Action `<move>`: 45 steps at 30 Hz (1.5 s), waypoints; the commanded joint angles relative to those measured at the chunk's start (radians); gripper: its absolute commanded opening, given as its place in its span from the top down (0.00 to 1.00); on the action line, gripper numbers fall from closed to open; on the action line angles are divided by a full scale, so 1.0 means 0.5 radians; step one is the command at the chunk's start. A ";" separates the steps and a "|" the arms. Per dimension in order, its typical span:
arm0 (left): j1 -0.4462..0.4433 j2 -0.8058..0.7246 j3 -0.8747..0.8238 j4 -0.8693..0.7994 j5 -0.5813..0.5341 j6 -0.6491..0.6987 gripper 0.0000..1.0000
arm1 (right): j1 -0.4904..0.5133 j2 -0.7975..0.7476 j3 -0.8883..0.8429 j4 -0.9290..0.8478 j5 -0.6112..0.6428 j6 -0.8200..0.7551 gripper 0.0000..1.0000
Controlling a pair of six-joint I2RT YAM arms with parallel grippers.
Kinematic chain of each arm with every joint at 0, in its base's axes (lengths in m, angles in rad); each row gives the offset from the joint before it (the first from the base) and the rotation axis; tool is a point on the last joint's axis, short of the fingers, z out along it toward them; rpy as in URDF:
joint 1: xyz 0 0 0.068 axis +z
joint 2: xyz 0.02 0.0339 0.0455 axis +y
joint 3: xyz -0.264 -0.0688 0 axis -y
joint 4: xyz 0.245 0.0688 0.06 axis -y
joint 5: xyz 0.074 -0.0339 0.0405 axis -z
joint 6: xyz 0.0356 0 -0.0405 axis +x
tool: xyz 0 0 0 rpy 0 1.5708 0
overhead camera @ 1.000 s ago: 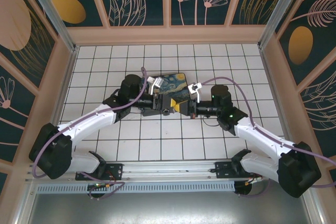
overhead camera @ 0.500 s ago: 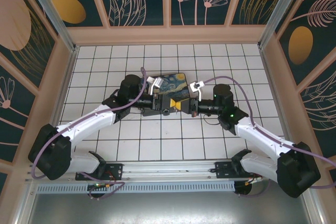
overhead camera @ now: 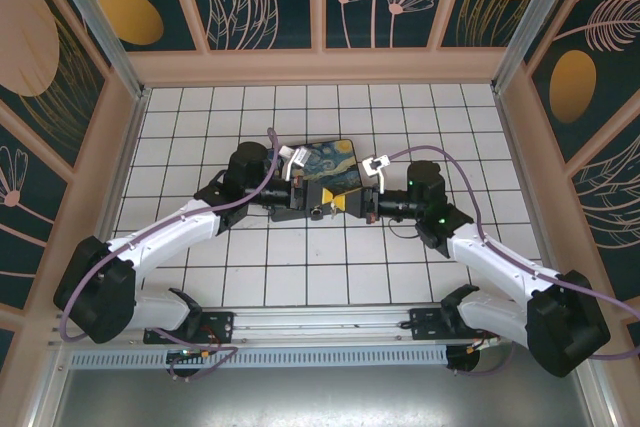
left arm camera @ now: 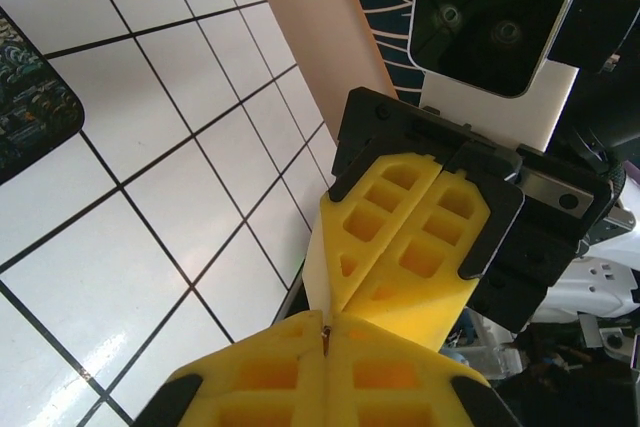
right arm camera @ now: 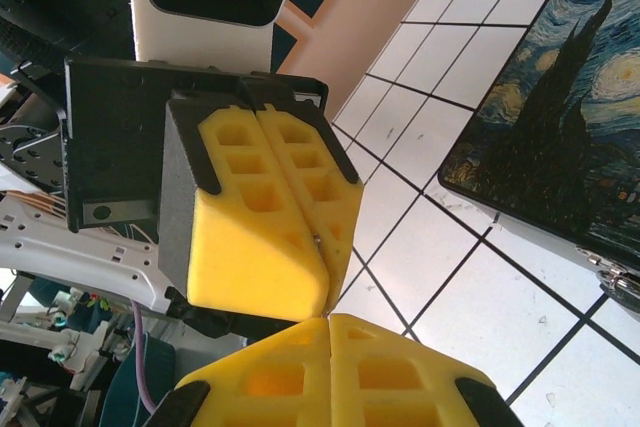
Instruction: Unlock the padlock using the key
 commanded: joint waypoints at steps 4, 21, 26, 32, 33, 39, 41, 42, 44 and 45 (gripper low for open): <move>-0.003 -0.033 -0.040 0.147 0.044 -0.053 1.00 | -0.005 0.002 -0.037 0.075 -0.057 0.024 0.87; -0.001 -0.085 -0.315 0.850 -0.201 -0.591 1.00 | -0.064 0.021 -0.358 1.130 0.094 0.705 0.61; 0.001 -0.081 -0.364 0.988 -0.221 -0.670 1.00 | -0.056 0.095 -0.341 1.142 0.126 0.750 0.61; -0.001 -0.094 -0.372 1.018 -0.250 -0.691 1.00 | -0.028 0.190 -0.298 1.185 0.117 0.777 0.63; 0.001 -0.097 -0.372 1.020 -0.258 -0.695 1.00 | -0.028 0.198 -0.308 1.233 0.114 0.793 0.64; 0.001 -0.084 -0.388 1.054 -0.281 -0.705 1.00 | 0.017 0.216 -0.327 1.320 0.132 0.831 0.71; 0.001 -0.084 -0.390 1.071 -0.285 -0.715 1.00 | 0.029 0.224 -0.322 1.331 0.135 0.839 0.72; 0.000 -0.084 -0.392 1.075 -0.291 -0.715 1.00 | 0.036 0.228 -0.315 1.327 0.135 0.840 0.72; 0.000 -0.081 -0.395 1.095 -0.291 -0.723 1.00 | 0.051 0.246 -0.306 1.330 0.135 0.844 0.72; -0.001 -0.077 -0.399 1.112 -0.291 -0.731 1.00 | 0.057 0.255 -0.306 1.342 0.138 0.847 0.73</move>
